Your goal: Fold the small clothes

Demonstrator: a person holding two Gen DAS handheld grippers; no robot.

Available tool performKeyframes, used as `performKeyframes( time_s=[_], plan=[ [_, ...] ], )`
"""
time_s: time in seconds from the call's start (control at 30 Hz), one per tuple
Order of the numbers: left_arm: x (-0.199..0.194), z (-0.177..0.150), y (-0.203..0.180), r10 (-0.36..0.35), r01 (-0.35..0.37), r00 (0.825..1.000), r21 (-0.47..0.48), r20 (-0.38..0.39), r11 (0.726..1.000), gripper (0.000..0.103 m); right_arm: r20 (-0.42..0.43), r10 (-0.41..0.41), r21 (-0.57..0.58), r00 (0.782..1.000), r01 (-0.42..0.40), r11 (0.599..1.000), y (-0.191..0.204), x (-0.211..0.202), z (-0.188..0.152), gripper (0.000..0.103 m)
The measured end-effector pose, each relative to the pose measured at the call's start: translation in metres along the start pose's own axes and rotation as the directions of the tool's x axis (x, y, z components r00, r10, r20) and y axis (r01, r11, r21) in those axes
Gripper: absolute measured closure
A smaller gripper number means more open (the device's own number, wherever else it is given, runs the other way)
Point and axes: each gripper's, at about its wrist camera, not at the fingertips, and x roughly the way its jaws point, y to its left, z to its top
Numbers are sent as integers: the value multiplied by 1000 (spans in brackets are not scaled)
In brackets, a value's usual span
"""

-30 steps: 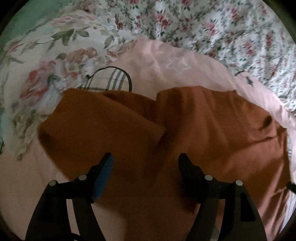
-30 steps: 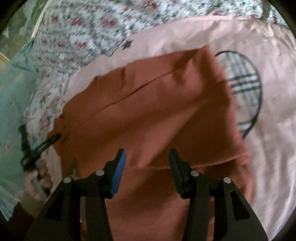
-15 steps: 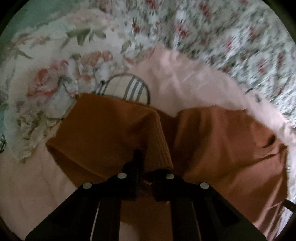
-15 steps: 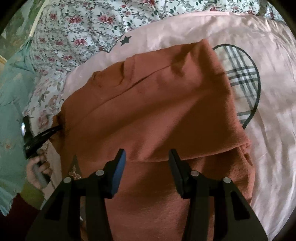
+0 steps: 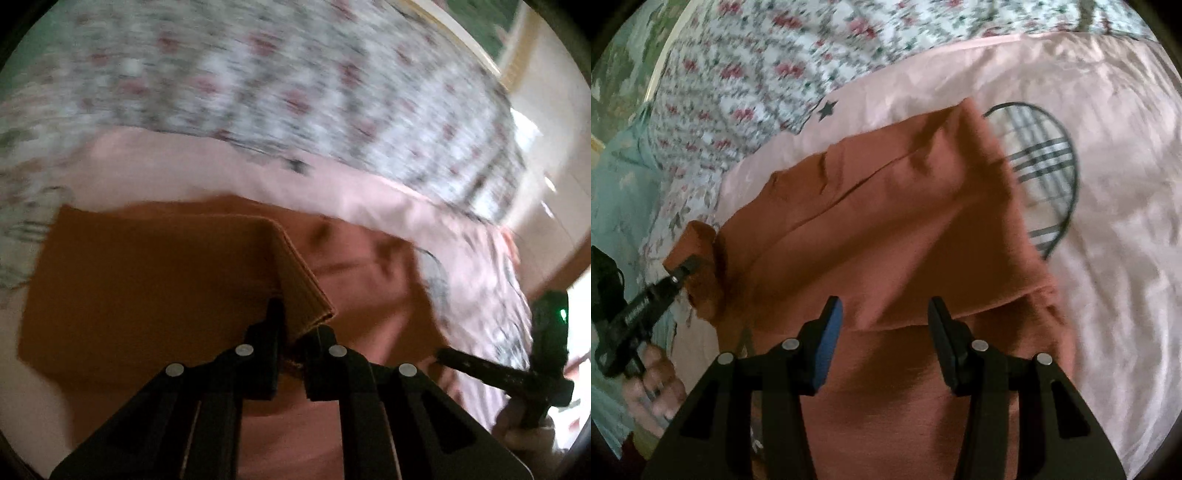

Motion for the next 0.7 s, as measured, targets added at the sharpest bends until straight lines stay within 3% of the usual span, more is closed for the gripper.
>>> performKeyframes(
  time_s=[0.17, 0.37, 0.47, 0.57, 0.7],
  plan=[
    [63, -9, -59, -60, 67, 993, 78, -100, 995, 96, 24, -27, 80, 999, 25, 997, -34, -12, 2, 54],
    [137, -23, -77, -17, 49, 970, 127, -242, 991, 90, 38, -37, 114, 999, 32, 993, -53, -22, 4, 54],
    [132, -31, -66, -40, 69, 961, 96, -274, 993, 82, 31, -16, 104, 999, 12, 994, -50, -19, 7, 54],
    [105, -37, -52, -47, 68, 965, 76, -258, 995, 59, 18, 6, 84, 1000, -8, 996, -42, -11, 9, 53],
    [56, -51, -15, 1, 8, 975, 41, -223, 999, 57, -18, 42, 39, 999, -41, 998, -22, 10, 14, 43]
  ],
)
